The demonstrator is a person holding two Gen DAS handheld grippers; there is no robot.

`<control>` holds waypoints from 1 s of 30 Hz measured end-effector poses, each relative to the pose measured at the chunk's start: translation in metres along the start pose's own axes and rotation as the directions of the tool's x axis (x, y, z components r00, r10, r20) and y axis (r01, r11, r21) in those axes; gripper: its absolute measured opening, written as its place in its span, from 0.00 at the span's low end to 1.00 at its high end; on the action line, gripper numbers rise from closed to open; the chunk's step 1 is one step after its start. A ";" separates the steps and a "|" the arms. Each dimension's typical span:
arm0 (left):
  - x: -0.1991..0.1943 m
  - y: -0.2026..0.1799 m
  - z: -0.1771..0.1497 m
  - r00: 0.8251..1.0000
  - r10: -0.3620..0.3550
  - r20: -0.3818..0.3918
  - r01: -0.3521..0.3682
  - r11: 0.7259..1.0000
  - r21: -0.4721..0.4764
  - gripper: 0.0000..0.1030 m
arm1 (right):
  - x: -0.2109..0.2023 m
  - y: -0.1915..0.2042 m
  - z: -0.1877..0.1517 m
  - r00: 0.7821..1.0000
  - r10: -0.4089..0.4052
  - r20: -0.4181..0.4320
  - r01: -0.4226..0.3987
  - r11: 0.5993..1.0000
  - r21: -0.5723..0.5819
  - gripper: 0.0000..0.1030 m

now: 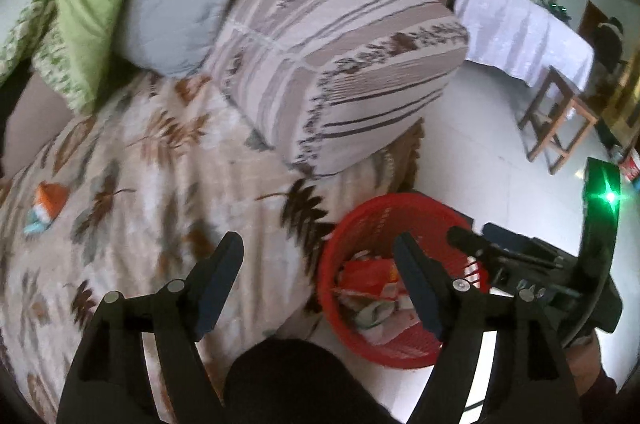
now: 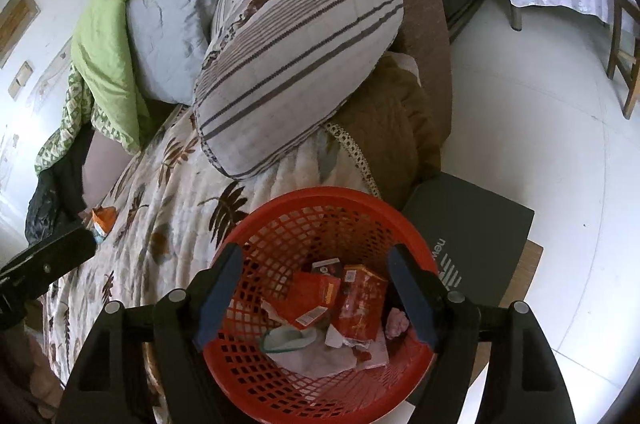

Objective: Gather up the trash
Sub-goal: 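Carry the red wrapper and cigarette pack to the wastebasket and open both tools, then swing both tools back over the bed toward the wipes and snack bag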

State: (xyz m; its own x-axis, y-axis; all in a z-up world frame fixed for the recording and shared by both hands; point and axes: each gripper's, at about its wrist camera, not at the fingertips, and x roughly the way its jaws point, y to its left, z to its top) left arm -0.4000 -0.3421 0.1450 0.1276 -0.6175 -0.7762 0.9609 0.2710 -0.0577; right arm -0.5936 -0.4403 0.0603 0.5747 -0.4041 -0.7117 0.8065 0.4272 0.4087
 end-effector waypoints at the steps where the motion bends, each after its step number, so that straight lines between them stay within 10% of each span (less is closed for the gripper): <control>1: -0.004 0.003 -0.002 1.000 0.027 0.005 -0.027 1.000 -0.004 0.74 | 0.000 0.001 0.000 1.000 0.001 -0.003 -0.001 1.000 0.000 0.76; 7: -0.031 0.025 -0.019 0.986 0.163 0.041 -0.162 0.986 -0.031 0.75 | -0.006 0.026 -0.005 1.000 0.004 0.000 -0.004 0.998 -0.056 0.76; 15: -0.080 0.059 -0.050 0.924 0.357 0.139 -0.351 0.934 -0.067 0.80 | -0.012 0.083 -0.015 0.999 0.040 -0.014 -0.042 0.985 -0.169 0.76; 30: -0.131 0.159 -0.118 0.914 0.394 0.101 -0.357 0.896 -0.263 0.81 | -0.027 0.184 -0.038 0.998 0.040 -0.038 -0.051 0.931 -0.360 0.76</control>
State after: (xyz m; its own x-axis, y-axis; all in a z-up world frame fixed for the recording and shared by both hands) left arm -0.2931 -0.1306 0.1636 0.5196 -0.5320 -0.6686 0.7509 0.6576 0.0602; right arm -0.4658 -0.3202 0.1330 0.6006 -0.3558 -0.7160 0.6720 0.7099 0.2109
